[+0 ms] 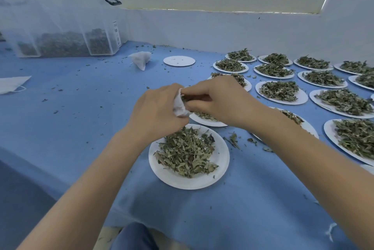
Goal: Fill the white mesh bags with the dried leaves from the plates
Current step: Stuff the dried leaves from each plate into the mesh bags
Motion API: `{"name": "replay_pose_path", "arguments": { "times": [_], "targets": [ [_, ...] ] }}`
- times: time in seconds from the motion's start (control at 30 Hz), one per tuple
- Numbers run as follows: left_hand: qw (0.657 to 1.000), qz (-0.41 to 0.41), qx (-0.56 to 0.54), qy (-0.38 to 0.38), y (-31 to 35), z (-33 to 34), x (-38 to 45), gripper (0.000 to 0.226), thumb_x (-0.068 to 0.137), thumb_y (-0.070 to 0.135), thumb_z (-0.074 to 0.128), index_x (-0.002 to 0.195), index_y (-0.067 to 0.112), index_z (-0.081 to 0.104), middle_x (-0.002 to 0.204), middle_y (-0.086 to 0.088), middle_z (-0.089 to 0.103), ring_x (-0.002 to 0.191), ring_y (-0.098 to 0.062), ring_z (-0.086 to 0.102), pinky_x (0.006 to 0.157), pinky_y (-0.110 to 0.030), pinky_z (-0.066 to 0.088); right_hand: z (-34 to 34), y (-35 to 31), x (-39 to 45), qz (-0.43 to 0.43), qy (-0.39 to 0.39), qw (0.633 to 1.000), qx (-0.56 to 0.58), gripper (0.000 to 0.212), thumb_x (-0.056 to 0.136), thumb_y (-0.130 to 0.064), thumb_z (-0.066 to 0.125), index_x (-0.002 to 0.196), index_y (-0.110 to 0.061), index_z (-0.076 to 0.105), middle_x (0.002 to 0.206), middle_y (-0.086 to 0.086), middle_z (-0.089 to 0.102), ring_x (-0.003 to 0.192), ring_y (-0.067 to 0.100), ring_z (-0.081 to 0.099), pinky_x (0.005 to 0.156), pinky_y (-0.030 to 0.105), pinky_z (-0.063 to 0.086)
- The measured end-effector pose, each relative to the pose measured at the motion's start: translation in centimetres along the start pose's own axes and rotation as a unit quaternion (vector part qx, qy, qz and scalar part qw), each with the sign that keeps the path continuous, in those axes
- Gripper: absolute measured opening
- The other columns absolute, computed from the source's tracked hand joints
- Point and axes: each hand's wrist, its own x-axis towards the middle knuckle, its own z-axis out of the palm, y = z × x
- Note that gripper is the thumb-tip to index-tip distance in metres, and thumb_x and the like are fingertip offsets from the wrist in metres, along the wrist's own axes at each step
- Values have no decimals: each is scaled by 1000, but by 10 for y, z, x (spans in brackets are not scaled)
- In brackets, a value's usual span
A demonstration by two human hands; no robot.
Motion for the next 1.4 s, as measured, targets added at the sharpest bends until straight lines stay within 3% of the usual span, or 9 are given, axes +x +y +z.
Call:
{"name": "replay_pose_path", "arguments": {
  "times": [0.1,0.23,0.33,0.5,0.6,0.8,0.93,1.2,1.4],
  "targets": [
    [1000,-3,-13,4,4,-3,-1,26,71,29,63,93,18,56,76,5,54,72,-23,53,60,-31,38,0,1,-4,35,23,995,95,20,85,-19,66,104,-24,73,89,4,74,80,21,64,77,33,46],
    [1000,17,-3,-7,13,-3,-1,30,68,25,63,97,19,58,80,4,60,73,-23,56,61,-30,40,9,-2,-2,27,41,998,31,11,79,-9,67,80,-15,76,77,11,70,74,25,60,70,34,43],
    [1000,22,-2,-20,16,-1,-1,33,67,24,63,99,19,56,84,5,59,75,-22,56,60,-29,39,11,-3,0,35,19,998,53,31,77,-6,65,59,-30,67,55,-6,59,54,7,50,54,21,37],
    [999,3,-25,-20,3,-5,-9,37,66,20,64,102,21,55,76,11,50,74,-20,51,63,-31,41,-3,5,-7,18,-55,988,140,21,87,-11,64,100,-25,73,60,-30,61,59,-12,57,63,4,40],
    [999,-17,-9,-28,-9,-11,-12,39,66,17,66,103,19,57,85,7,58,80,-21,54,67,-32,44,-1,12,-15,54,10,980,190,15,83,-18,69,92,-29,73,83,-12,72,71,0,68,79,17,51],
    [998,-58,-1,-33,-24,-16,-19,39,65,14,66,102,22,57,97,7,63,83,-21,55,74,-35,47,23,11,-14,57,-174,982,-42,47,83,-55,57,124,-33,56,103,-9,59,82,2,53,79,22,43],
    [998,-59,-6,-36,-28,-14,-22,38,64,12,65,100,20,58,96,7,63,83,-21,55,76,-38,48,39,9,-3,78,-226,968,-74,48,87,-51,51,129,-28,51,106,3,61,94,16,56,86,33,47],
    [997,-57,-14,-51,-36,-9,-22,38,65,12,65,100,23,57,92,11,61,80,-19,53,68,-27,40,26,14,1,87,-134,987,-25,19,82,-30,66,100,-29,71,79,-10,68,76,5,64,61,8,44],
    [997,-54,-30,-53,-37,-8,-21,44,66,14,66,108,22,57,99,7,64,83,-21,56,76,-37,47,0,10,4,69,-58,996,6,17,81,-31,69,97,-32,73,47,-28,48,57,-18,53,71,4,41]
  ]
}}
